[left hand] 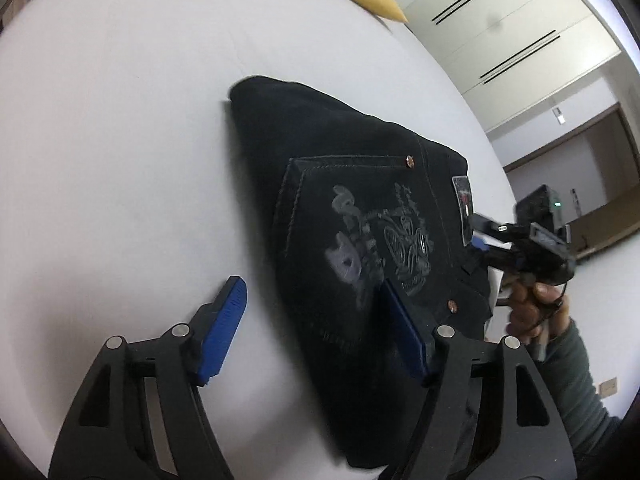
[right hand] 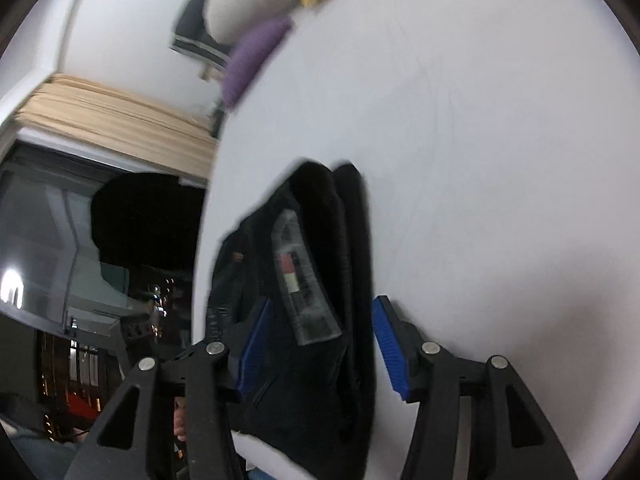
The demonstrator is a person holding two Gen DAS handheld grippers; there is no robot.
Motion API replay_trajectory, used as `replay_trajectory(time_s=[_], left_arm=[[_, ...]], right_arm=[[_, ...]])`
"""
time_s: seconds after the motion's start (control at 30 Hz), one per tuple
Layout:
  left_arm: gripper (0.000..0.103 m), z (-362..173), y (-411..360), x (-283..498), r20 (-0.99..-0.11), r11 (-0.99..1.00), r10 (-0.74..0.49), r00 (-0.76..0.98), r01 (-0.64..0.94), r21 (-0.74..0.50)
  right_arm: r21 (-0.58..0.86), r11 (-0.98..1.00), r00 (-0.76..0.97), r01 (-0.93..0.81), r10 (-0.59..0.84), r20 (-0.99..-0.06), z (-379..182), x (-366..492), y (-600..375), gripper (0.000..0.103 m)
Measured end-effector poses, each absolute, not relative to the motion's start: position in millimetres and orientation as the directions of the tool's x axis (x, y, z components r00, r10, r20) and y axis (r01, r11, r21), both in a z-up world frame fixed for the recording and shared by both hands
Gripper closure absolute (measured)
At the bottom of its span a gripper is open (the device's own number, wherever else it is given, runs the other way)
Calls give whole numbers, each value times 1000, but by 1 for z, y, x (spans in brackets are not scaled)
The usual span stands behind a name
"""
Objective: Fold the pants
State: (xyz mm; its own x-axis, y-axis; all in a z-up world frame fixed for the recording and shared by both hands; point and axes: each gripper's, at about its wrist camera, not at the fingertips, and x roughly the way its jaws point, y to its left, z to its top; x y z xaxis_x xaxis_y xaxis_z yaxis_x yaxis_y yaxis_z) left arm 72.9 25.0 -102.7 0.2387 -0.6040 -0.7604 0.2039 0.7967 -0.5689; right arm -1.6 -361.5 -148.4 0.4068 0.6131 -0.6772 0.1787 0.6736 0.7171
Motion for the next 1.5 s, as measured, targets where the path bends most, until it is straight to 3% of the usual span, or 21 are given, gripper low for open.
replay_trajectory(time_s=[0.13,0.4,0.6,0.93,1.1,1.17,1.23,1.27,1.3,1.37,1.43,1.5], left_arm=[[33,-108,11,88,-757,781,-623,198,211,-587],[77,-99,9,96,-756,774,-631,174,216,-595],[85,-72,15,93,-731,757,-650,208,261,-599],[84,2,81,158,-732,830,-557,392,283,-480],[84,9,88,174,-754,854,-520,401,247,-458],[83,-5,85,176,-754,829,-559,346,246,-501],[76,-29,86,181,-780,843,-537,320,220,-490],[64,-47,89,183,-795,848,-529,297,196,-492],[52,-58,93,183,-798,852,-524,297,178,-492],[48,-63,101,173,-767,837,-546,337,184,-515],[37,-54,104,164,-783,865,-501,369,184,-467],[34,-43,113,149,-785,885,-465,409,188,-426]], right_arm=[[729,662,392,173,632,-668,-153,9,-352,50],[606,786,376,124,528,-761,-134,7,-328,78],[511,859,413,26,456,-788,-85,18,-292,84],[545,835,452,-79,517,-727,-49,129,-236,84],[575,817,426,-50,538,-727,-77,198,-215,84],[584,811,409,-32,544,-733,-99,214,-215,84],[578,815,368,24,531,-763,-125,224,-216,77],[555,830,354,62,501,-790,-139,225,-219,66],[576,814,363,79,515,-777,-148,221,-224,64],[642,761,408,86,562,-720,-150,208,-235,54],[636,765,444,101,538,-717,-144,192,-245,47],[612,780,488,131,486,-725,-130,173,-258,41]])
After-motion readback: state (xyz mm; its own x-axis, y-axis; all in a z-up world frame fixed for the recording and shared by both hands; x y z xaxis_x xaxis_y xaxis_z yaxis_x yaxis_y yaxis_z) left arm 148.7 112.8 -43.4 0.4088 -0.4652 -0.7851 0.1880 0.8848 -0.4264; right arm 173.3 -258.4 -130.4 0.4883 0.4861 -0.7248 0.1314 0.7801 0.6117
